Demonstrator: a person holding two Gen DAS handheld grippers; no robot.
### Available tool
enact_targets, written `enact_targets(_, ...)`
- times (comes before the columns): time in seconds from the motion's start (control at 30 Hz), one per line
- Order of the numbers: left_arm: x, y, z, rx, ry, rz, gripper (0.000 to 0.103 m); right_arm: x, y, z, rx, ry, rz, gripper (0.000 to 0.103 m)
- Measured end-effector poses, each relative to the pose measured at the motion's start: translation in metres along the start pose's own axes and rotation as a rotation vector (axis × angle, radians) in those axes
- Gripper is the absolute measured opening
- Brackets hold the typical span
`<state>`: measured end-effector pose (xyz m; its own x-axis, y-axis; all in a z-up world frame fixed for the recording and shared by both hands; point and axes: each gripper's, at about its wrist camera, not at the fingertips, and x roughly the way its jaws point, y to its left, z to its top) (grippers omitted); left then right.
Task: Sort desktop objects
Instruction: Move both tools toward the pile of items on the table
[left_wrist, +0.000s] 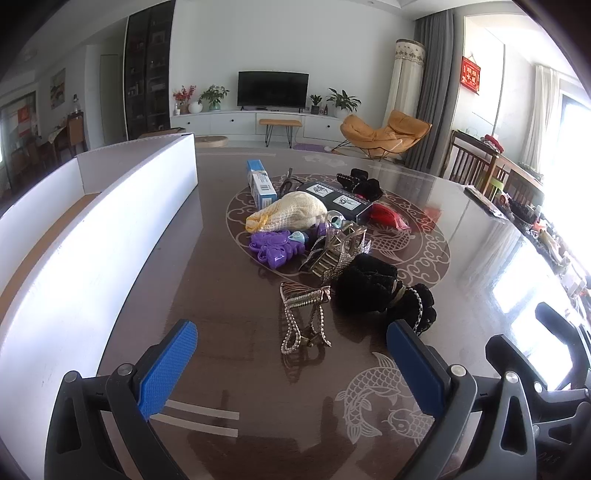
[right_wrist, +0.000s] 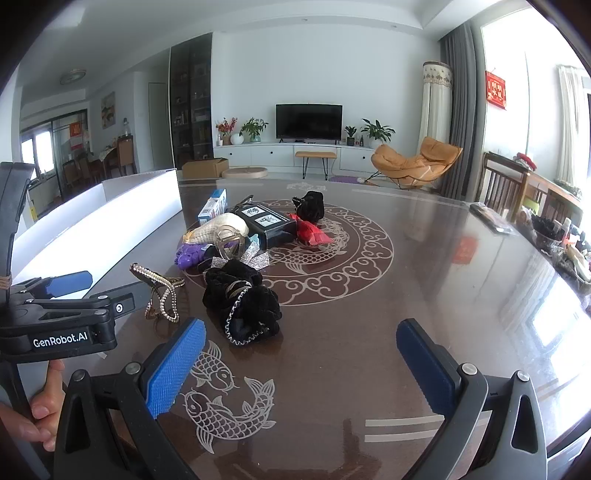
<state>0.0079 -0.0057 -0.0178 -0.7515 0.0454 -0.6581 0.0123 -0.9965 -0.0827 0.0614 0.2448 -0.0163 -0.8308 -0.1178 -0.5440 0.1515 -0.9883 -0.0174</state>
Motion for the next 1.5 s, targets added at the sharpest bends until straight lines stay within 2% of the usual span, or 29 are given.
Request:
enact_targets(0.6,0.009,0.004,-0.008,0.008,0.039,0.013,0.103,0.004,0.001,-0.004,-0.005,0.016,0.016,0.103)
enact_targets(1.5,0.011,0.004,-0.013,0.021,0.046,0.024,0.103,0.008,0.003,-0.008,-0.007,0.037,0.028,0.103)
